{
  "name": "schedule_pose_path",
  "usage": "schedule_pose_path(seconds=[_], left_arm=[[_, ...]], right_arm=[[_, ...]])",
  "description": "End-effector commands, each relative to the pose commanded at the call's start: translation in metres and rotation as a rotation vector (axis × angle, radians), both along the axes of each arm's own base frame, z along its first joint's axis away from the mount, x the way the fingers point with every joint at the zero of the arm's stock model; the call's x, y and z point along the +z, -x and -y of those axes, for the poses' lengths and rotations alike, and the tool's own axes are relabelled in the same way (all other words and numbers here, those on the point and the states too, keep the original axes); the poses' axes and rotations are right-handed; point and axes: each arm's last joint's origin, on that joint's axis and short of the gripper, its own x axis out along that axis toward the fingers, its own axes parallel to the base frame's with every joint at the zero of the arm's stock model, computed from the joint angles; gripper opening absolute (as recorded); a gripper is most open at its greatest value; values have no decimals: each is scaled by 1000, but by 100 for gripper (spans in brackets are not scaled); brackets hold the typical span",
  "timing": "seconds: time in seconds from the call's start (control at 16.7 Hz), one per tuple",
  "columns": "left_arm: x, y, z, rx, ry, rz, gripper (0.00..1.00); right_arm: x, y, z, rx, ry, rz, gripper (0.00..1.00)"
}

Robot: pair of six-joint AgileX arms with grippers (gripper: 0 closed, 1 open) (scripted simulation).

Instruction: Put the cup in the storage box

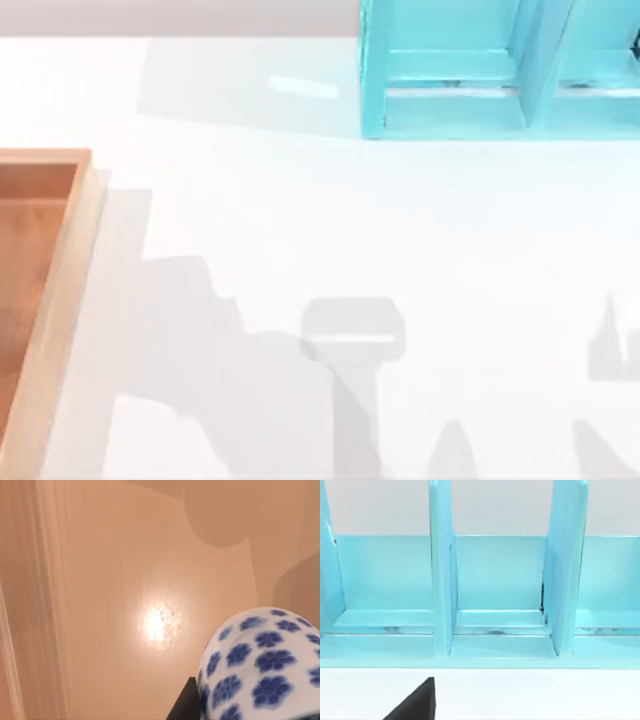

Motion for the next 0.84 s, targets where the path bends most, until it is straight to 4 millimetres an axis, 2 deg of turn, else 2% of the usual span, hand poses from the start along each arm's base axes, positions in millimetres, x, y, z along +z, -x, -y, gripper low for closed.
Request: schedule_pose_path(seconds=[0.48, 0.84], left_arm=[[0, 0, 0, 0, 0, 0, 98], [0, 0, 0, 0, 0, 0, 100]], right_arm=[[0, 0, 0, 0, 0, 0, 100], [0, 0, 0, 0, 0, 0, 100]])
